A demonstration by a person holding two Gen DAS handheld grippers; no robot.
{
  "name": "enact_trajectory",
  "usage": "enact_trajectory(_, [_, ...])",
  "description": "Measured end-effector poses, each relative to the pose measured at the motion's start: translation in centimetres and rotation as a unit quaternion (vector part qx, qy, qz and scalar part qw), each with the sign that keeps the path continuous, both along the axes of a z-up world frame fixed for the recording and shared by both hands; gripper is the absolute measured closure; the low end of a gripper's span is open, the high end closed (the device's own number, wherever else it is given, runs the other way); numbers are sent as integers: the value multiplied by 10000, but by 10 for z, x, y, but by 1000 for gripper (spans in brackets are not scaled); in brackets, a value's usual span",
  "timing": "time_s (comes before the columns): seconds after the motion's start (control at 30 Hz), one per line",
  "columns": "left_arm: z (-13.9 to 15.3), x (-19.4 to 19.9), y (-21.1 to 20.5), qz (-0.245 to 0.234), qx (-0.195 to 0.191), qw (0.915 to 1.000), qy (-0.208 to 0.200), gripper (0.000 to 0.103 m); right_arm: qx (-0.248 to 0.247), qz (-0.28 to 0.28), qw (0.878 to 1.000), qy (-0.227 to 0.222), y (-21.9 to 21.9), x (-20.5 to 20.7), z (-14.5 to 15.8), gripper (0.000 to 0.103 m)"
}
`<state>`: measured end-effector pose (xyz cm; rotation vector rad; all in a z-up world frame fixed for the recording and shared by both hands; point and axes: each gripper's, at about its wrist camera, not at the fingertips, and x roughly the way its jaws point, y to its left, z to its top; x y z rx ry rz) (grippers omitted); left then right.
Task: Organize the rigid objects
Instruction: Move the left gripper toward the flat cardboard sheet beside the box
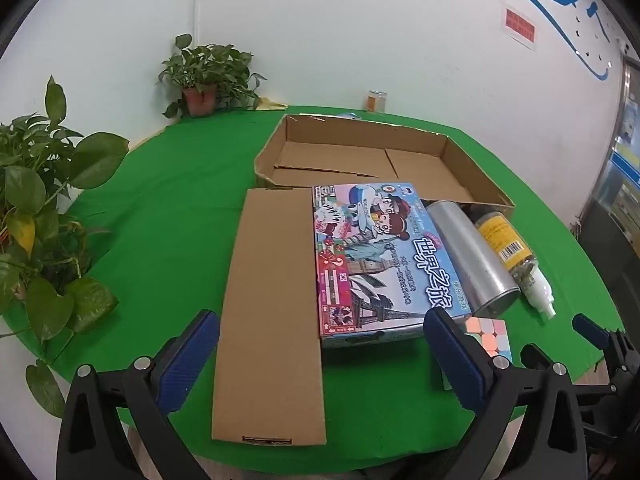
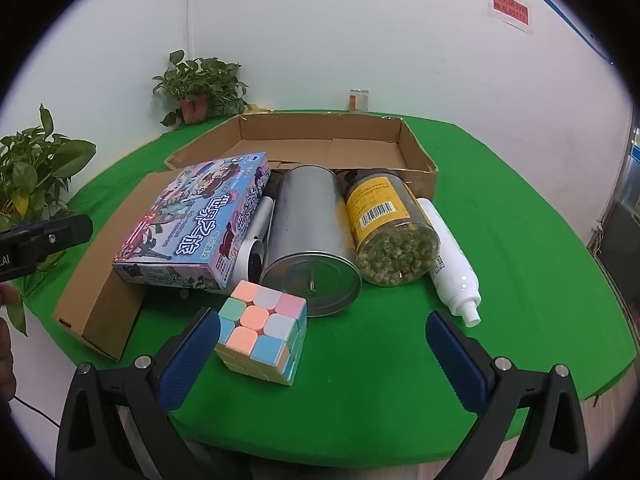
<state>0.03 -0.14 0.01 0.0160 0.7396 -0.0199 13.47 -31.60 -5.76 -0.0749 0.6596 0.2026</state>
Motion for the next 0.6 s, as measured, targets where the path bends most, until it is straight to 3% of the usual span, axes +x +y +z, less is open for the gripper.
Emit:
enact_trajectory(0.03, [0,0,-2,-87,-47,10000,-11,1,-2,-18,10000,32,0,0,-2,1])
enact_trajectory(0.07, [1,0,-5,-181,-69,9998,-54,12,26,-16,10000,76,1,-1,-3,1])
enact_trajectory(0.1, [1,3,2,-241,-338,9991,-40,26,78,6,9999,109,1,-2,-5,1])
enact_trajectory(0.13, [-1,5,7,-138,-423,9990,15,68,184,97,9996,201,1,0,-4,4])
enact_trajectory(0.17, [-1,6,12,-170,-465,9988,-27,99,255,160,9994,188,1,-1,-4,14])
enact_trajectory(0.2, [-2,8,15,-173,-542,9984,31,100,265,185,9993,168,3,-1,-2,23])
enact_trajectory(0.23, [-2,11,16,-178,-618,9979,49,99,209,156,9996,141,5,-1,-1,24])
enact_trajectory(0.3, [3,9,20,-157,-588,9981,-108,75,109,98,9999,71,9,-1,0,22])
enact_trajectory(0.33, [3,11,18,-118,-430,9989,-142,21,67,52,9999,74,15,1,4,20])
enact_trajectory(0.37, [5,10,18,-18,-283,9992,-284,4,49,88,9999,28,13,-3,-2,15])
enact_trajectory(0.47, [2,9,18,-75,-187,9981,-590,0,51,95,9998,170,17,2,-6,0])
enact_trajectory(0.6, [-5,16,24,-129,-389,9980,-476,0,22,151,9996,240,25,3,-9,0])
